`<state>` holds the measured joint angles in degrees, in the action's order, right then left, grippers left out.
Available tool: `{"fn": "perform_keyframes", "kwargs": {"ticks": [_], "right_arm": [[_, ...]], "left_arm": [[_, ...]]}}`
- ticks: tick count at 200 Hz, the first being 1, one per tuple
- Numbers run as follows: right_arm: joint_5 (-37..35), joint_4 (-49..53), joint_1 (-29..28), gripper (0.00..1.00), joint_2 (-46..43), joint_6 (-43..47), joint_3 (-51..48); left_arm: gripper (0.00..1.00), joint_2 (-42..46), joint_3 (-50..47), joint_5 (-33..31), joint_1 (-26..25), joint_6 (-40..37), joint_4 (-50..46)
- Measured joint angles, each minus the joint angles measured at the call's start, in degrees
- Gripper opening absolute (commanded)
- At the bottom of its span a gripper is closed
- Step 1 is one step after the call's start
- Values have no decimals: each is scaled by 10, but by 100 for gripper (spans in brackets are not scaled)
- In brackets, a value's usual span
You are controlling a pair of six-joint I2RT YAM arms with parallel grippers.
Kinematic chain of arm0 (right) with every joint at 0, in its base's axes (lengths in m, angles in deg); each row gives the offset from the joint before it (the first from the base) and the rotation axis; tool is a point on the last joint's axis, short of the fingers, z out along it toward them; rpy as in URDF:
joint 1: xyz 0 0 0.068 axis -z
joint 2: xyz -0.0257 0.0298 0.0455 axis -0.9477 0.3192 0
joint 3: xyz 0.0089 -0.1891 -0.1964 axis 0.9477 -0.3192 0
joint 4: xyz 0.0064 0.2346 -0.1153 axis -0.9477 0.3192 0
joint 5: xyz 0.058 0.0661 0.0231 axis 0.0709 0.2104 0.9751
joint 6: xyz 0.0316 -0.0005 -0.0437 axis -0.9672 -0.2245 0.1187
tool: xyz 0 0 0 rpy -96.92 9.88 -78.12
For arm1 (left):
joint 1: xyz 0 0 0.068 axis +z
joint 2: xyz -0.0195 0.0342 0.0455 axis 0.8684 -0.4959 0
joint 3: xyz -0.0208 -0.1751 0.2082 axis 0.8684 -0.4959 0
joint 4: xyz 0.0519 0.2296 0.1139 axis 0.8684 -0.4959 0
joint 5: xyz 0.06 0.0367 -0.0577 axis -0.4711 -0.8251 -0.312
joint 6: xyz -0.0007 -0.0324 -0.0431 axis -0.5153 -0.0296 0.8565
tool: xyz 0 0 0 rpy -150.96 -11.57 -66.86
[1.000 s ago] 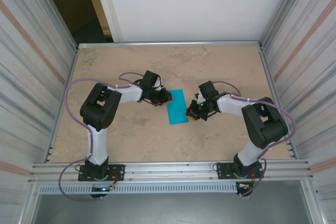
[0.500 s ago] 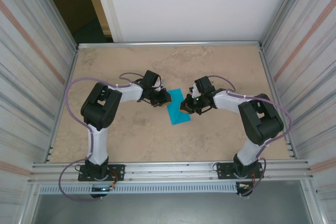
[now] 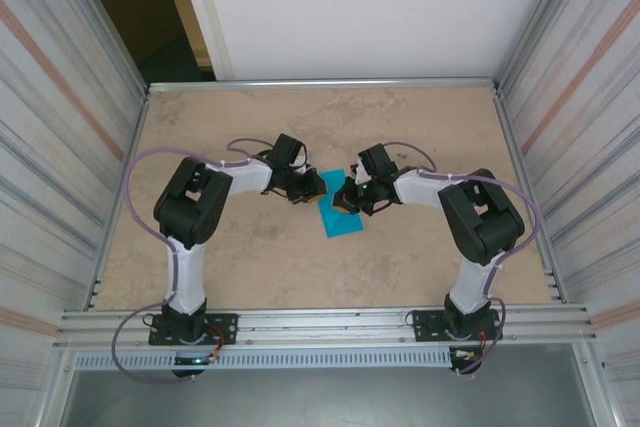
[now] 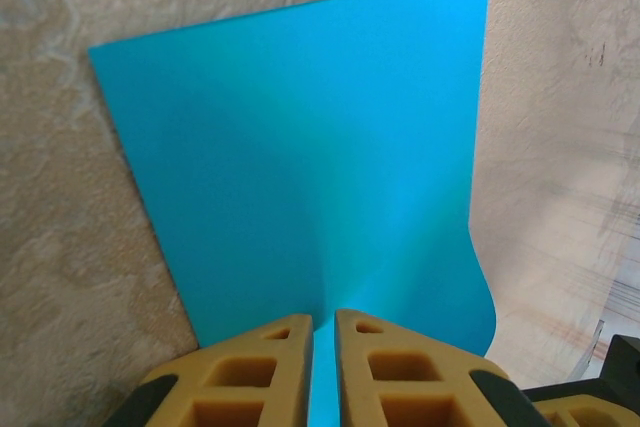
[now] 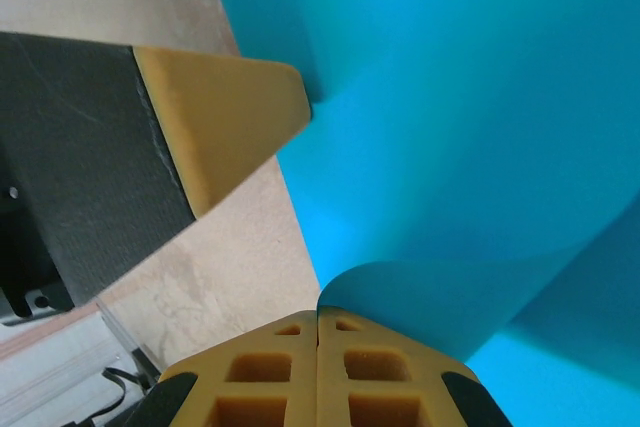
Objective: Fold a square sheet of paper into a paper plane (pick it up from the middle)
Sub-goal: Fold the triangle a second time at the center of the table.
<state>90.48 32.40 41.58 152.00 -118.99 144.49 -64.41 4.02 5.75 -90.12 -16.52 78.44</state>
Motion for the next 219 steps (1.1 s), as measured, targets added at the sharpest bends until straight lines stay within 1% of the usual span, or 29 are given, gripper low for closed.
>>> {"fn": "perform_keyframes", "kwargs": {"ticks": [219], "right_arm": [[-15,-22,-10,0,37,-12,7]], "left_arm": [[15,0,0,0,0,2,0]]}}
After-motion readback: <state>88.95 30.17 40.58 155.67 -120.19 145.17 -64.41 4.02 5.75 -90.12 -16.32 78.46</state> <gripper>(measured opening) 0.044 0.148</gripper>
